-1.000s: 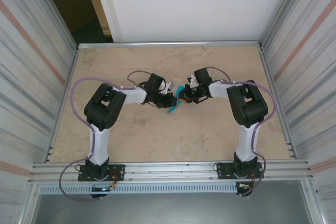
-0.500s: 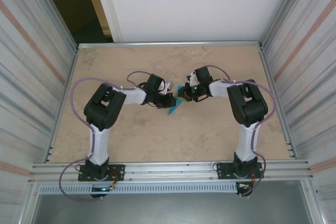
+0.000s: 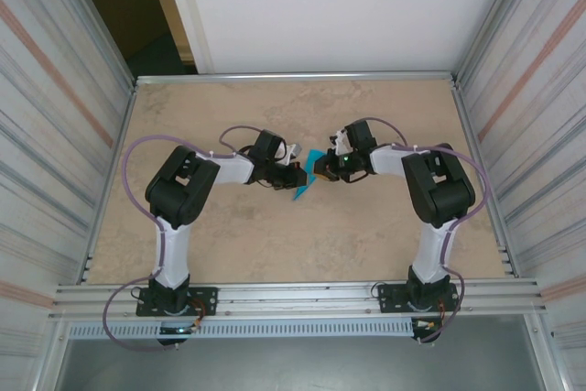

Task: Fold a paper plane with a square sheet of paper (pick it up from the middle)
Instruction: Fold the wing for the fifth time at the center of the table.

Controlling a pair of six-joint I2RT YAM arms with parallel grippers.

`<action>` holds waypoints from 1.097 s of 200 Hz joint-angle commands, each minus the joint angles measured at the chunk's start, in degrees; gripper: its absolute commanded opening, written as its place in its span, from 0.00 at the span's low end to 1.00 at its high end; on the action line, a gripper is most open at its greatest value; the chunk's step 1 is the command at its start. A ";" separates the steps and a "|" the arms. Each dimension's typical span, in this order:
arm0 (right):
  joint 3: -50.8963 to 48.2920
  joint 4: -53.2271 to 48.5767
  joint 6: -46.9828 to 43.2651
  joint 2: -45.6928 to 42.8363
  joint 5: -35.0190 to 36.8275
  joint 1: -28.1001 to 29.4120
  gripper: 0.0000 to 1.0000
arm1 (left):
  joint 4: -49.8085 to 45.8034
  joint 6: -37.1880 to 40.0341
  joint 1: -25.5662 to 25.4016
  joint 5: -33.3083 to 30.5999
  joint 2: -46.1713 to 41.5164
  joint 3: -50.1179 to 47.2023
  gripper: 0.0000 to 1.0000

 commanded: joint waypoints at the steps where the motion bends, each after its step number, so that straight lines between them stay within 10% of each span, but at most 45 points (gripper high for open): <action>1: 3.08 -1.21 -1.76 2.33 -1.08 0.37 0.12 | -5.58 0.54 -0.95 -6.52 6.11 -3.54 0.08; 219: 6.26 -10.09 -3.72 -0.36 5.01 2.15 0.13 | -10.24 1.66 -0.87 -7.22 6.85 -1.40 0.08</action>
